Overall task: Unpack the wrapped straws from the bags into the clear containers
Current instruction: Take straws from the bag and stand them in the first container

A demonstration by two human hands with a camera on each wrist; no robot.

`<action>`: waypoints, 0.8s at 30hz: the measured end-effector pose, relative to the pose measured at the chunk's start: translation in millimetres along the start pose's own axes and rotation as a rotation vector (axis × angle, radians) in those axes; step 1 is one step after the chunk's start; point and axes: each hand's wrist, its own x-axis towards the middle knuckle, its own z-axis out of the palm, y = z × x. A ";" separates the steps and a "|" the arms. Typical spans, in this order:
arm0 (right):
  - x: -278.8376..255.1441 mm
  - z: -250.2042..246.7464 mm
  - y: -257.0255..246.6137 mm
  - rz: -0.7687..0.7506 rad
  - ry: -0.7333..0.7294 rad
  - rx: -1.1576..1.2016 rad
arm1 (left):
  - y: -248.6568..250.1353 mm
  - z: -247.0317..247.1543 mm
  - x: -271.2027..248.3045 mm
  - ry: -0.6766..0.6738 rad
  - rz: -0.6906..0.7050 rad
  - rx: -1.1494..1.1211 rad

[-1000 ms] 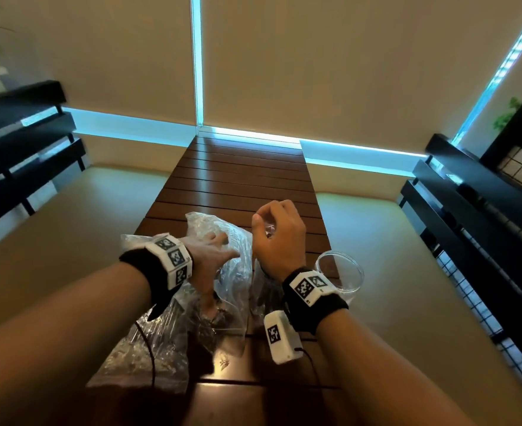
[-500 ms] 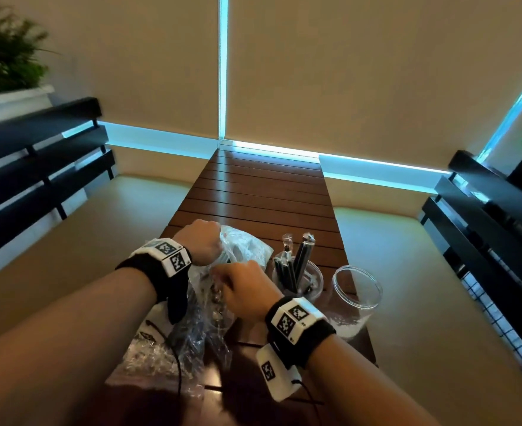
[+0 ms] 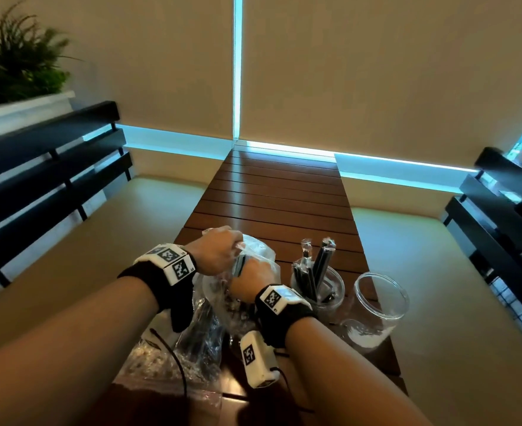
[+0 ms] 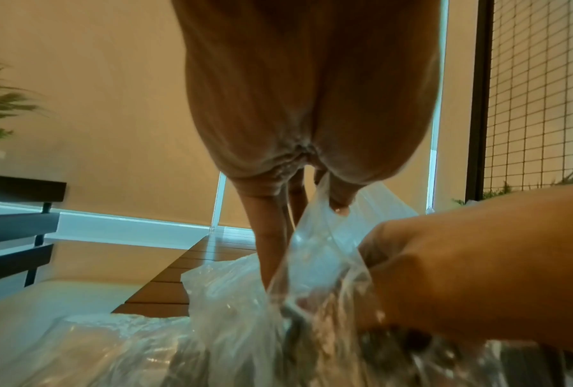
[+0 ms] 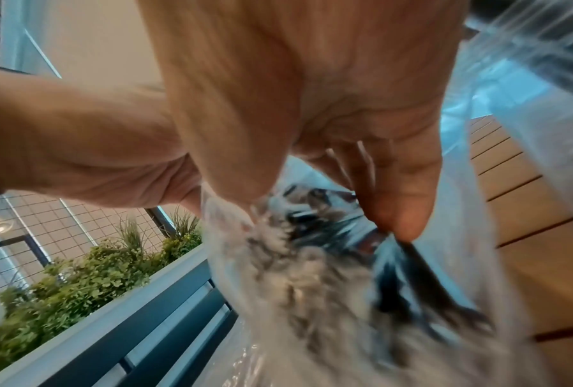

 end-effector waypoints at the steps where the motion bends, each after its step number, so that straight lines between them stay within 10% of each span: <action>1: 1.5 -0.9 1.2 0.010 -0.049 -0.018 | 1.5 1.6 0.2 -0.008 0.007 0.006; 8: 19.0 17.2 1.0 0.160 -0.249 0.061 | -0.1 17.6 -0.7 -0.059 -0.039 -0.005; 24: -0.8 2.5 3.1 0.253 -0.175 0.148 | 3.8 19.3 8.2 0.009 -0.012 0.034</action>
